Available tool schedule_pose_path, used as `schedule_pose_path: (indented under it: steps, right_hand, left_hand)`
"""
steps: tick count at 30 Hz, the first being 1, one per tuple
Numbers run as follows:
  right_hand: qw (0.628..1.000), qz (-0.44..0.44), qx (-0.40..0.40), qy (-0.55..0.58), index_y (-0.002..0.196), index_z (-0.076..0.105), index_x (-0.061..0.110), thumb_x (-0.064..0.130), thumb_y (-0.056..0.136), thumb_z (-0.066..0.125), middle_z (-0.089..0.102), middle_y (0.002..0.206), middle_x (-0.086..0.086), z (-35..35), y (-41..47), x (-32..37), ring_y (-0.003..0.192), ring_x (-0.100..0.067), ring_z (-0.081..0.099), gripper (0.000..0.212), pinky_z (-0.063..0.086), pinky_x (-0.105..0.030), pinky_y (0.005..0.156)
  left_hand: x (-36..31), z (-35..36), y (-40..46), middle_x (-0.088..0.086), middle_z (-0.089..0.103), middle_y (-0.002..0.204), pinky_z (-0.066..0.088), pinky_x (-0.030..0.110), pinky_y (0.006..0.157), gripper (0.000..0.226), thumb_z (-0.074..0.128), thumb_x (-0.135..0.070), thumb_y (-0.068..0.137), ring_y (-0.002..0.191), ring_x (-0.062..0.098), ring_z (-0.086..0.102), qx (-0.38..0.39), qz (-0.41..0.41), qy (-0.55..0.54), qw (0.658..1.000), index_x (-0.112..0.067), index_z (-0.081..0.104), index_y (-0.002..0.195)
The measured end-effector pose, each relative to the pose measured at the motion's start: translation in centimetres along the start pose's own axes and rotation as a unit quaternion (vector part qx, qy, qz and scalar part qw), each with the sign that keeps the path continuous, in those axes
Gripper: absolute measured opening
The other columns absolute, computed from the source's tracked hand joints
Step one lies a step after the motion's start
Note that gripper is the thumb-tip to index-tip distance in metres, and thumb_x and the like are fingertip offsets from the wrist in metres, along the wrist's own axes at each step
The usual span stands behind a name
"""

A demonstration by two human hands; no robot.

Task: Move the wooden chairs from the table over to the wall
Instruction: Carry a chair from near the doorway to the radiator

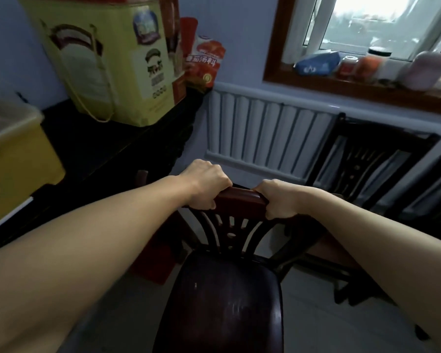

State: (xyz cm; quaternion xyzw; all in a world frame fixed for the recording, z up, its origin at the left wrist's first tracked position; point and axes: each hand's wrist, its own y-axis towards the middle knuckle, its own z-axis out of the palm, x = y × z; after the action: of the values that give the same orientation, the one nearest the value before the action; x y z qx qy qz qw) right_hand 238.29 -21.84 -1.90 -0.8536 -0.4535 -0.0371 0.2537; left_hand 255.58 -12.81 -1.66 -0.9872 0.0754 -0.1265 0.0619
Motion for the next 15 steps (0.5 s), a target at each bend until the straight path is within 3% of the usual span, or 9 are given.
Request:
schedule_pose_path:
  steps: [5, 9, 15]
  right_hand:
    - [1.0, -0.019, 0.015, 0.0, 0.082, 0.056, 0.03, 0.001, 0.068, 0.059, 0.065, 0.084, -0.001, -3.8, 3.7, -6.3, 0.077, -0.021, 0.063, 0.032, 0.05, -0.029, 0.063]
    - [1.0, -0.02, 0.014, 0.014, 0.065, 0.053, 0.039, 0.001, 0.065, 0.059, 0.061, 0.072, 0.009, -6.2, 6.4, -9.8, 0.067, -0.012, 0.06, 0.039, 0.044, -0.022, 0.054]
    - [0.999, 0.002, -0.012, 0.035, 0.06, 0.051, 0.039, 0.0, 0.068, 0.055, 0.058, 0.065, 0.013, -9.0, 10.9, -14.5, 0.056, -0.001, 0.056, 0.04, 0.039, -0.014, 0.044]
  left_hand:
    - [1.1, -0.7, 8.3, -0.001, 0.066, 0.092, 0.034, 0.029, 0.061, 0.031, 0.072, -0.039, 0.067, 0.085, 0.024, 0.063, 0.011, 0.0, 0.011, 1.0, -0.028, 0.061, 0.093]
    - [2.4, -1.0, 13.3, -0.003, 0.066, 0.09, 0.032, 0.029, 0.061, 0.028, 0.071, -0.037, 0.068, 0.084, 0.023, 0.062, 0.015, 0.006, 0.011, 1.0, -0.03, 0.062, 0.093]
    - [5.0, -1.0, 20.4, -0.002, 0.065, 0.091, 0.036, 0.029, 0.063, 0.031, 0.069, -0.037, 0.07, 0.086, 0.023, 0.063, 0.007, 0.022, 0.014, 1.0, -0.03, 0.062, 0.099]
